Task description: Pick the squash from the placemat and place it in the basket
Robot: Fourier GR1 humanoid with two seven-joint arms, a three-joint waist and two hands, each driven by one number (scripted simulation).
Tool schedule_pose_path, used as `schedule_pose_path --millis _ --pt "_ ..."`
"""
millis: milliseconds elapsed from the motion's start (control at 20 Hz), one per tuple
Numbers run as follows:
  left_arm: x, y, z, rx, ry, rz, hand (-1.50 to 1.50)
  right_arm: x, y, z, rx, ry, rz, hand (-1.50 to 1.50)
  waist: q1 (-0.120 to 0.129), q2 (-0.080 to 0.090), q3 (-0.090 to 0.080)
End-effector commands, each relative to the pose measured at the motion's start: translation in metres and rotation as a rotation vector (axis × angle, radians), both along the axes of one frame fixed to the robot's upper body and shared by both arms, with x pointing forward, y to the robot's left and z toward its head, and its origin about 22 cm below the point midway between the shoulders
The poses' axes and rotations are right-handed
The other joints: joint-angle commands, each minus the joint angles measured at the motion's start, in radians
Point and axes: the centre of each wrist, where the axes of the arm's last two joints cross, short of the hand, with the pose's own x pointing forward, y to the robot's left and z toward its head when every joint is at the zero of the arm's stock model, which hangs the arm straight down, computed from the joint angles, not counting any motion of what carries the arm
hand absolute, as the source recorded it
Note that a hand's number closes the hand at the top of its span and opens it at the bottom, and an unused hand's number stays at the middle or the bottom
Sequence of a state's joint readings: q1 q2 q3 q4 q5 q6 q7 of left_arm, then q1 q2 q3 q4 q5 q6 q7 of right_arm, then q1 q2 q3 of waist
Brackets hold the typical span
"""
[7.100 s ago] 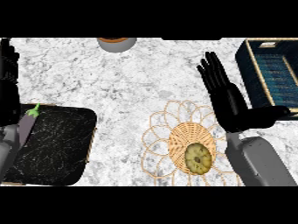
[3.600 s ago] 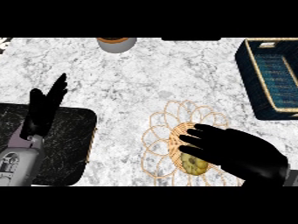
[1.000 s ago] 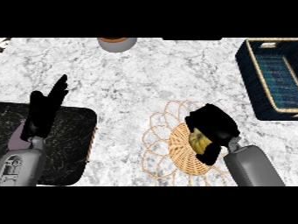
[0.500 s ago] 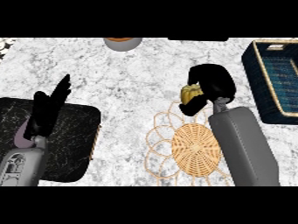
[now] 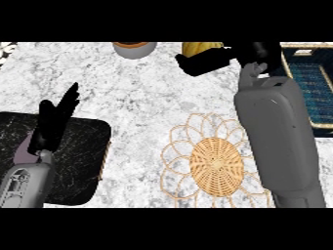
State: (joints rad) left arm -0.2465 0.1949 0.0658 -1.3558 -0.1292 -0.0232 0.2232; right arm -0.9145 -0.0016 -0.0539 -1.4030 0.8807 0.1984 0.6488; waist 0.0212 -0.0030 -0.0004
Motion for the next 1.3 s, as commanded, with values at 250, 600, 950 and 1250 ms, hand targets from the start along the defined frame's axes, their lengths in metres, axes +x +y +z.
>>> schedule_pose_path --millis 250,600,950,1250 --pt "-0.011 0.002 -0.005 0.01 0.01 0.011 0.0 -0.019 0.022 0.128 0.098 -0.123 -0.112 1.5 -0.011 0.0 0.0" --pt "-0.012 0.007 -0.002 0.0 -0.01 0.01 0.0 0.004 -0.036 0.182 0.12 -0.163 -0.204 1.5 -0.005 0.004 0.0" --pt "0.001 -0.01 -0.003 0.003 -0.003 0.007 0.0 0.027 -0.055 0.188 -0.205 -0.082 -0.411 1.5 -0.009 0.011 -0.002" --pt "-0.009 -0.001 0.011 0.001 -0.016 -0.005 0.0 0.046 -0.114 0.164 -0.353 0.054 -0.469 1.5 -0.006 0.005 0.0"
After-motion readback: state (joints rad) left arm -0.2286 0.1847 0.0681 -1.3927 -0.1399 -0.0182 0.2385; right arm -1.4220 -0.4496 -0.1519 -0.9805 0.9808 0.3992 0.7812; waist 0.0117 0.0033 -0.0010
